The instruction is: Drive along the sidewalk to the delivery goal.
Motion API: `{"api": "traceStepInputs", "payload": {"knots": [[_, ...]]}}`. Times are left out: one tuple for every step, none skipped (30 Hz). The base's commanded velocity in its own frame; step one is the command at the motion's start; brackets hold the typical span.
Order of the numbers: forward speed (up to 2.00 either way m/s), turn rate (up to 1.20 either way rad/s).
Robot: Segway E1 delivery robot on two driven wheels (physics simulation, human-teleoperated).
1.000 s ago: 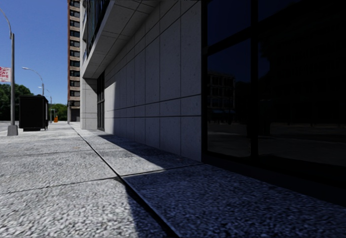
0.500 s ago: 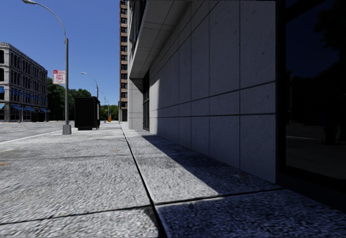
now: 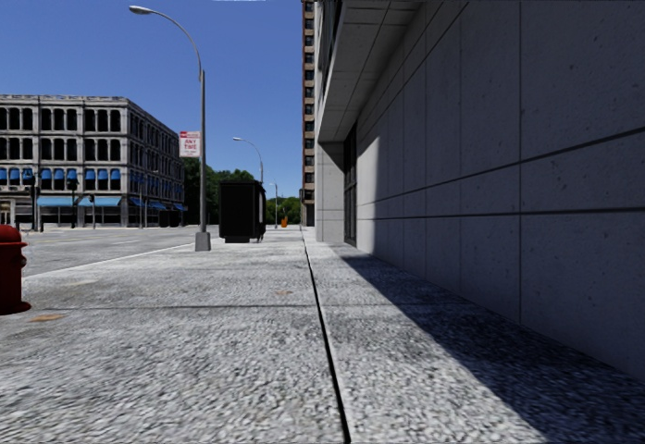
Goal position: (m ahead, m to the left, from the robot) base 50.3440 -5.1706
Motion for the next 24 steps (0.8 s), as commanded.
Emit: {"api": "traceStepInputs", "payload": {"knots": [[1.97, 0.50], [1.97, 0.50], [1.97, 0.50], [1.97, 0.50], [1.97, 0.00], [1.97, 0.00], [1.97, 0.00], [1.97, 0.00], [1.97, 0.00], [1.97, 0.00], [1.97, 0.00], [1.97, 0.00], [1.97, 0.00], [1.97, 0.00], [1.97, 0.00], [1.97, 0.00], [1.97, 0.00], [1.97, 0.00], [1.97, 0.00], [1.97, 0.00], [1.97, 0.00], [1.97, 0.00], [1.97, 0.00], [1.97, 0.00]]}}
